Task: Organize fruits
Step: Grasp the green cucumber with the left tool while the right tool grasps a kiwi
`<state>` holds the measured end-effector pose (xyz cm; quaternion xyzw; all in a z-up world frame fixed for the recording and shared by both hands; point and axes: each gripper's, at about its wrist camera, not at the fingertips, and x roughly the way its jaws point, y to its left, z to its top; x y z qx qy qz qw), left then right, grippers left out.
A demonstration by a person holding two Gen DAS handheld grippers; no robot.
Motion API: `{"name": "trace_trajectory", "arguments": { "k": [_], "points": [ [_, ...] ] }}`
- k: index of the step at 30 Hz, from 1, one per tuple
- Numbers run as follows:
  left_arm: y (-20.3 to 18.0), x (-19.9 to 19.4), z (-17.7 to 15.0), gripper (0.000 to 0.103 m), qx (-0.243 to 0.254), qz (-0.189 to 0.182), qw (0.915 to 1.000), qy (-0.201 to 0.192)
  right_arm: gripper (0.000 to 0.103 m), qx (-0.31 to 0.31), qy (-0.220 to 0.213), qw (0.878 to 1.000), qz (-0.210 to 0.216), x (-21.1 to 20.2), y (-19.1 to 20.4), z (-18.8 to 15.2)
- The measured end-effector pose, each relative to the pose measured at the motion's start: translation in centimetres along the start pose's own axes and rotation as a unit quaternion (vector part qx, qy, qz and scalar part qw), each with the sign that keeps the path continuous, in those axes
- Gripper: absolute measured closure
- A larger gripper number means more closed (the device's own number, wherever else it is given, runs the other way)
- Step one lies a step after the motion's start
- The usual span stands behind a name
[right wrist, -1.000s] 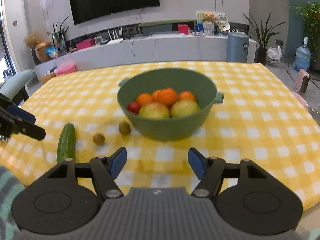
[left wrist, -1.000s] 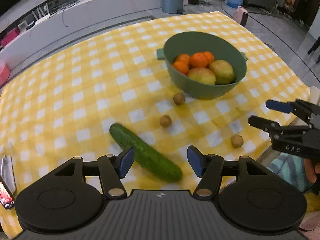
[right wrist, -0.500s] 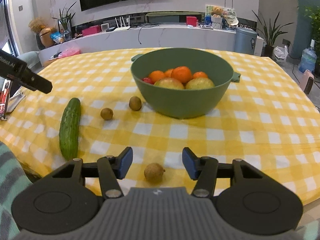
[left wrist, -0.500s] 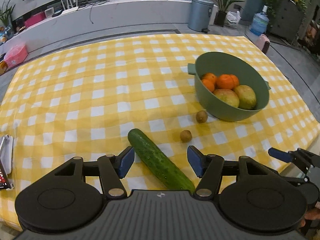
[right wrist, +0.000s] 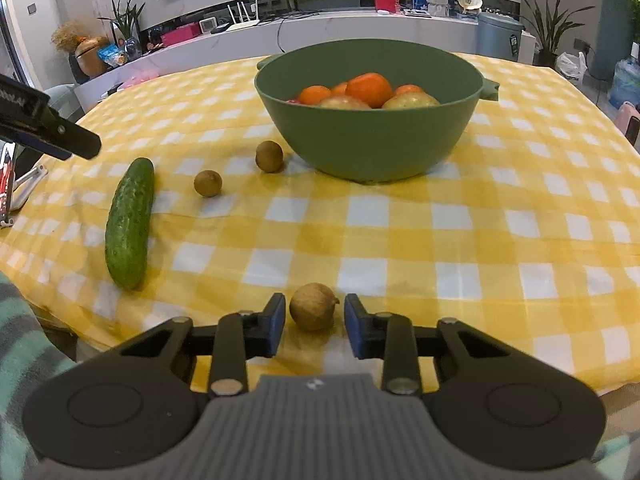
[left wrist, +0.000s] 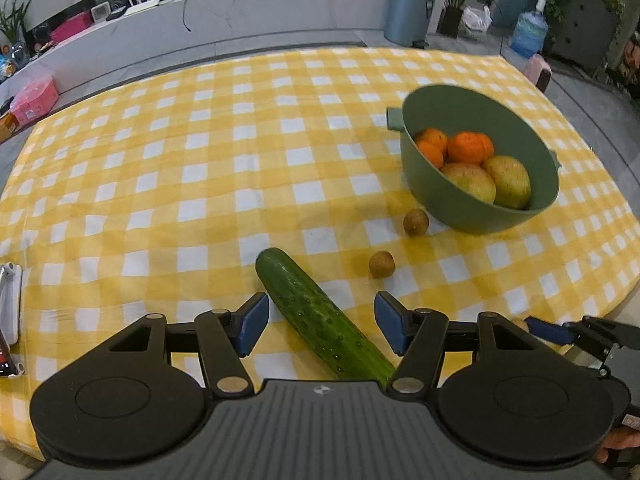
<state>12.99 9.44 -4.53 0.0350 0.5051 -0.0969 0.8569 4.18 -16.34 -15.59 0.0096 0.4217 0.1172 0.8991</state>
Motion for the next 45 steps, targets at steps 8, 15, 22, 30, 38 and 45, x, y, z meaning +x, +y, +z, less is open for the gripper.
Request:
{"name": "trace_trajectory", "arguments": {
  "k": [8,15,22,30,38,45],
  "points": [
    [-0.2,2.5,0.5,0.027,-0.016,0.032,0.9985,0.041,0.079,-0.009,-0.007,1.0,0.013,0.3,-0.1,-0.1],
    [0.8,4.5,0.6,0.027,-0.095,0.046,0.9919,0.071,0.079,0.003,-0.03,0.999,0.018,0.0,-0.6,0.1],
    [0.6,6.1,0.4,0.027,-0.14,0.056,0.9848,0.086,0.079,0.01,-0.048,0.999,0.023,0.0,-1.1,0.3],
    [0.5,7.6,0.1,0.027,-0.162,0.081,0.9783,0.101,0.079,0.023,-0.052,0.998,0.032,0.2,-1.7,0.2],
    [-0.2,8.5,-0.5,0.044,-0.167,0.085,0.9771,0.1,0.079,0.027,-0.053,0.998,0.036,0.2,-1.9,0.1],
    [-0.4,8.2,-0.9,0.053,-0.166,0.072,0.98,0.082,0.079,0.029,-0.052,0.998,0.037,0.3,-2.0,0.2]
  ]
}}
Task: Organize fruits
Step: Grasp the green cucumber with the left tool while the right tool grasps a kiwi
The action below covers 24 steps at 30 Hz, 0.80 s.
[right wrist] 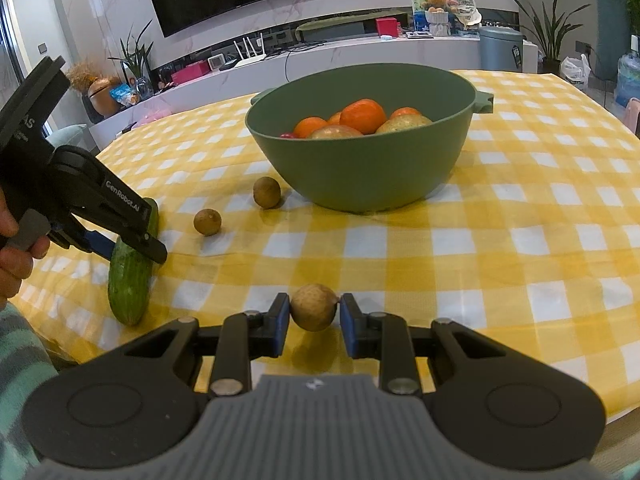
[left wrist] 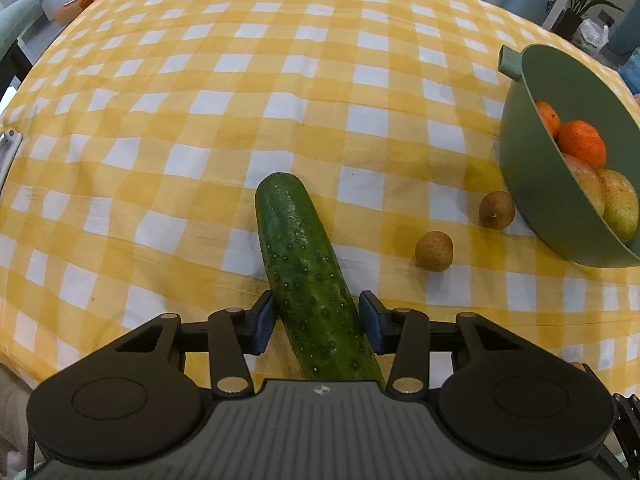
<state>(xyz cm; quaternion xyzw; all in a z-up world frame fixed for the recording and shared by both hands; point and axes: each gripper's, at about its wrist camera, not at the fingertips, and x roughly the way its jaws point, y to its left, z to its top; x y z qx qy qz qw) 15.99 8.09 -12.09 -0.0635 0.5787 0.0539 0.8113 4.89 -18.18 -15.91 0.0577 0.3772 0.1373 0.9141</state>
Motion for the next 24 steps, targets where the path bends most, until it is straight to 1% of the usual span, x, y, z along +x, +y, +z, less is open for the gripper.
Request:
{"name": "trace_trajectory", "arguments": {
  "k": [5,8,11,17,24],
  "points": [
    [0.6,-0.3,-0.2,0.055,0.002,-0.016,0.9998,-0.005,0.079,0.001,0.002,1.0,0.001,0.1,0.0,0.0],
    [0.5,-1.0,-0.4,0.057,0.014,-0.015,0.9996,-0.019,0.079,0.0,0.001,1.0,0.002,0.1,0.0,0.0],
    [0.5,-1.7,-0.5,0.058,0.022,-0.026,0.9991,-0.026,0.079,-0.003,-0.001,1.0,0.003,0.0,0.1,-0.1],
    [-0.1,-3.7,-0.9,0.058,0.048,-0.039,0.9969,-0.048,0.079,-0.004,-0.006,1.0,0.005,-0.4,0.2,-0.1],
    [-1.1,-6.6,-0.5,0.058,0.069,-0.059,0.993,-0.075,0.079,-0.005,-0.014,1.0,0.008,-1.1,0.2,0.1]
  ]
}}
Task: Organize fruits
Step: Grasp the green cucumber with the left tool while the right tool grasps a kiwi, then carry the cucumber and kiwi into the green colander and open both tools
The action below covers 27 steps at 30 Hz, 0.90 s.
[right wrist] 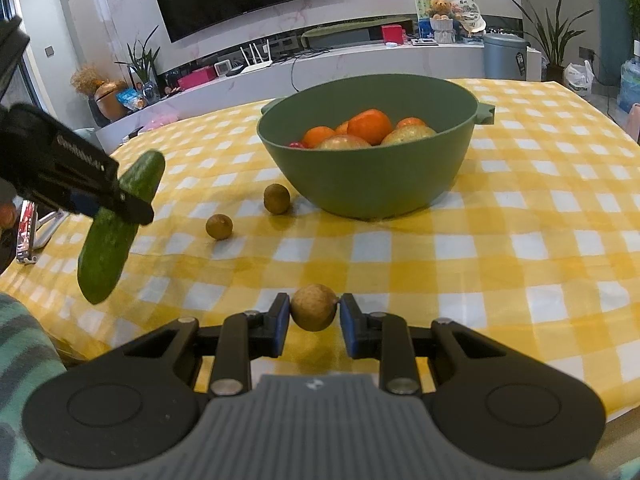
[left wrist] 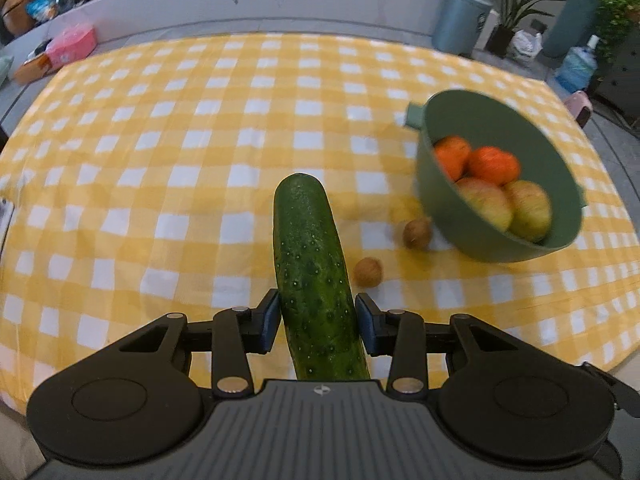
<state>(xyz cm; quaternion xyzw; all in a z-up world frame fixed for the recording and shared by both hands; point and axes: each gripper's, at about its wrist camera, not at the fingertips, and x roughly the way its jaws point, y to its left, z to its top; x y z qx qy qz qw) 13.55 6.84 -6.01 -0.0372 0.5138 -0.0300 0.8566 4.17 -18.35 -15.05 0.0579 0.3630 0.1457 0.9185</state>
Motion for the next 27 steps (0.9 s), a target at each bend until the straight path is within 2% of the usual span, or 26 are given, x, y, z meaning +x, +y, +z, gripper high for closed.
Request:
{"name": "trace_trajectory", "arguments": {
  "k": [9,15,20,27],
  "points": [
    [-3.3,-2.1,2.0,0.058,0.051,-0.031,0.998,-0.022,0.079,0.016,-0.035,0.999,0.011,-1.9,-1.0,2.4],
    [-6.1,-2.6,4.0,0.058,0.093,-0.046,0.9941,-0.035,0.079,0.048,-0.063,0.997,0.021,-3.0,-3.1,5.6],
    [-8.4,-2.4,5.9,0.058,0.118,-0.06,0.9904,-0.041,0.079,0.041,-0.078,0.996,0.018,-2.9,-4.5,8.8],
    [-12.1,-1.7,8.8,0.058,0.157,-0.071,0.9834,-0.057,0.079,0.002,-0.055,0.998,0.026,-0.9,-5.6,12.5]
  ]
}}
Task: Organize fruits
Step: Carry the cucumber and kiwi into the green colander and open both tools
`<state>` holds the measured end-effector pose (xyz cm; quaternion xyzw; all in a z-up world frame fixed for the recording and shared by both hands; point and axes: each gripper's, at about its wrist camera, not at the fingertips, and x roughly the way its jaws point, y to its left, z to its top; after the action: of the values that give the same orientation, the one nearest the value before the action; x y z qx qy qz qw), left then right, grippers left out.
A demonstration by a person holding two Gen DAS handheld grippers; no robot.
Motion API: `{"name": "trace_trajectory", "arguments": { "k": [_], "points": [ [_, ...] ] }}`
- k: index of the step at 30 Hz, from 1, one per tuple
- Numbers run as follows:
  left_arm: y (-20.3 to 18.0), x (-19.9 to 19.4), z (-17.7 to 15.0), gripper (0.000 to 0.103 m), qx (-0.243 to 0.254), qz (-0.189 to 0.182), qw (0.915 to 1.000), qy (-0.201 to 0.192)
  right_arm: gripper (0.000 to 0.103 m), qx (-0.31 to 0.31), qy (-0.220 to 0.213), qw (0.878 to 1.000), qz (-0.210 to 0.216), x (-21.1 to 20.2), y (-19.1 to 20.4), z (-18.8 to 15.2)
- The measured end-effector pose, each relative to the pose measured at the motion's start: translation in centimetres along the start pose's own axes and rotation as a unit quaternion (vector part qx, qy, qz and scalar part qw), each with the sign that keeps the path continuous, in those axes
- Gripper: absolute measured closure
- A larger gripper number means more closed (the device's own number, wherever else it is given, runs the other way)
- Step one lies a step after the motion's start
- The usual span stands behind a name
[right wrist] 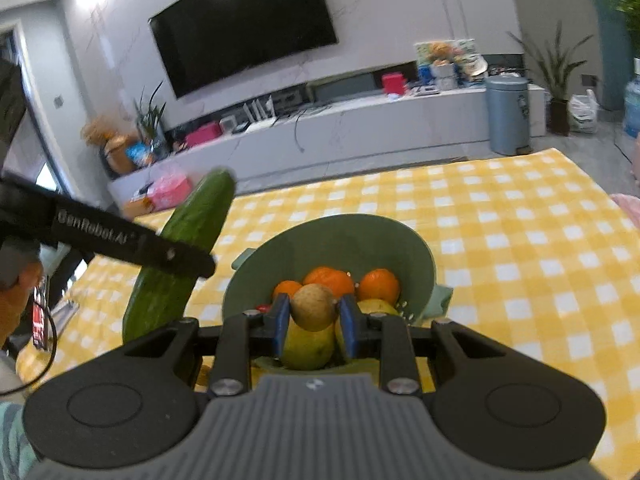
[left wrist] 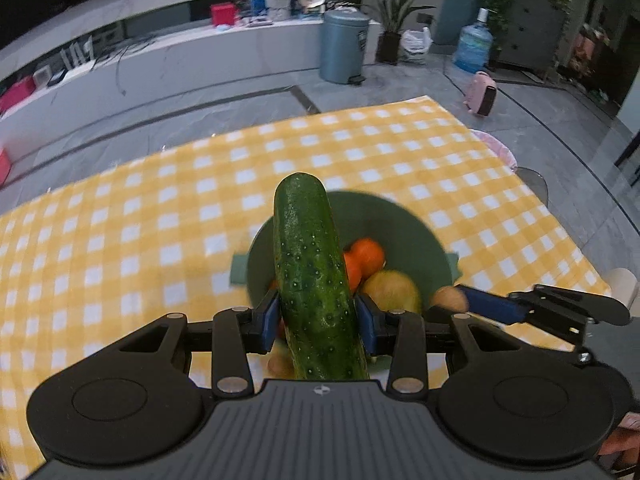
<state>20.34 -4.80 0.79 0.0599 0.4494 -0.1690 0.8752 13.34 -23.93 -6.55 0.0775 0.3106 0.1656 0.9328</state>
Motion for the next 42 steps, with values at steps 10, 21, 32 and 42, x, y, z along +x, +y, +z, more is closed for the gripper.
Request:
{"name": "trace_trajectory", "arguments": {
  "k": [10,21,32,42],
  "points": [
    [-0.7,5.3,2.3,0.058,0.033,0.007,0.9986,0.04,0.079,-0.039,0.037,0.999,0.003,4.0,-1.2,1.7],
    [1.1,9.7,2.2,0.058,0.015,-0.002,0.9951,0.098,0.079,-0.061,0.08,0.995,-0.007,8.6,-1.8,2.1],
    [2.3,11.2,1.8,0.059,-0.008,-0.012,0.994,0.108,0.079,-0.074,0.091,0.993,-0.016,10.4,-1.6,2.3],
    [2.7,10.7,1.3,0.046,0.001,-0.018,0.9956,0.092,0.079,-0.047,0.084,0.995,-0.015,11.6,-2.5,3.5]
  ]
}}
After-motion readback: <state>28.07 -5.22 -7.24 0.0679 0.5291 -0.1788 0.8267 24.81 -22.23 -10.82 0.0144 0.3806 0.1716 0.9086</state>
